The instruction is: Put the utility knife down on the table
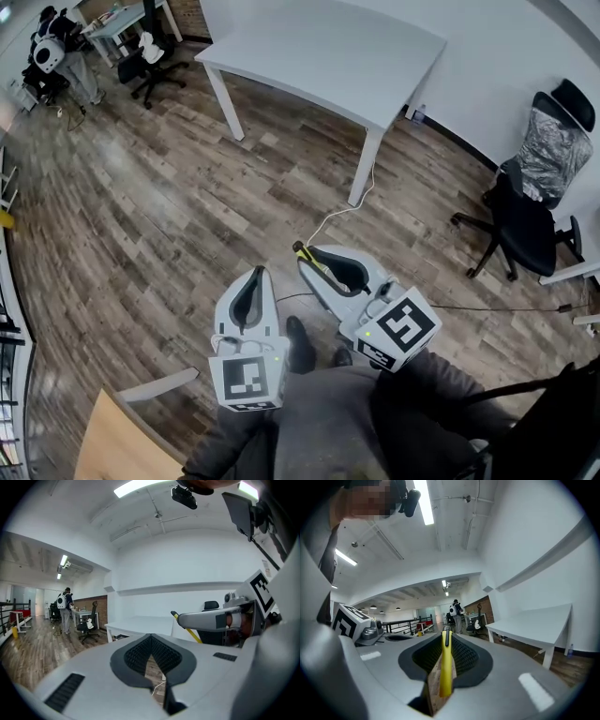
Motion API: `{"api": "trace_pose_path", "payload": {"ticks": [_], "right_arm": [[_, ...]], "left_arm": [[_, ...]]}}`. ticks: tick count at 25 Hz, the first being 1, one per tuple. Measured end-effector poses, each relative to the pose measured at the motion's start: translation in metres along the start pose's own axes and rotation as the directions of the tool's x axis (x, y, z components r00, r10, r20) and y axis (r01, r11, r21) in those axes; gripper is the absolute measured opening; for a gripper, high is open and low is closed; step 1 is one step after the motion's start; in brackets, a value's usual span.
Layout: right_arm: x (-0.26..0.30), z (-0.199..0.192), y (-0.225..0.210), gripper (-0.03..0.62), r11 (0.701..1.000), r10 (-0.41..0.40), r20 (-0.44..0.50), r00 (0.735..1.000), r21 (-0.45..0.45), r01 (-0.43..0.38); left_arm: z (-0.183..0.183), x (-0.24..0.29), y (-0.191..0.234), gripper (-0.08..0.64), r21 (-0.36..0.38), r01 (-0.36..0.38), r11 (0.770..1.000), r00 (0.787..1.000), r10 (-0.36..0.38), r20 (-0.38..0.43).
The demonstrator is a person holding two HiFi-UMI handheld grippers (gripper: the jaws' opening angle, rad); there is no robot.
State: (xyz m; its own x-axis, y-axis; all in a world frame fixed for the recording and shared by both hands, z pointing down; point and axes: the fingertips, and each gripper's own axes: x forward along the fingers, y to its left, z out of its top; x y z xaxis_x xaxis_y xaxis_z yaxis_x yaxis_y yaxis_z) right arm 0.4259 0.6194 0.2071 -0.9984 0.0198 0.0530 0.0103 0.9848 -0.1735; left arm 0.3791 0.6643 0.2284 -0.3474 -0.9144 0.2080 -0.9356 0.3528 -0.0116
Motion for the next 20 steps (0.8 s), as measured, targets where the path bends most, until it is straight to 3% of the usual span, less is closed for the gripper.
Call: {"api": "trace_pose_path", "payload": {"ticks": [8,20], "right_arm": [[0.064,0.008,-0.033,0.063,0.999,-0.04,-0.009,0.999,-0.002,0.04],[0.119,0.003,-0.045,0.063,0.997,-0.07,-0.019,0.997,0.015,0.07]], "left_arm": [[0.011,0.054,0.052,0.002,-0.008,0.036,0.999,0.999,-0.036,0.006],[0.007,0.089,0.099,0.002,-0.008,0.074,0.997,0.997,-0.074,-0.004]]}}
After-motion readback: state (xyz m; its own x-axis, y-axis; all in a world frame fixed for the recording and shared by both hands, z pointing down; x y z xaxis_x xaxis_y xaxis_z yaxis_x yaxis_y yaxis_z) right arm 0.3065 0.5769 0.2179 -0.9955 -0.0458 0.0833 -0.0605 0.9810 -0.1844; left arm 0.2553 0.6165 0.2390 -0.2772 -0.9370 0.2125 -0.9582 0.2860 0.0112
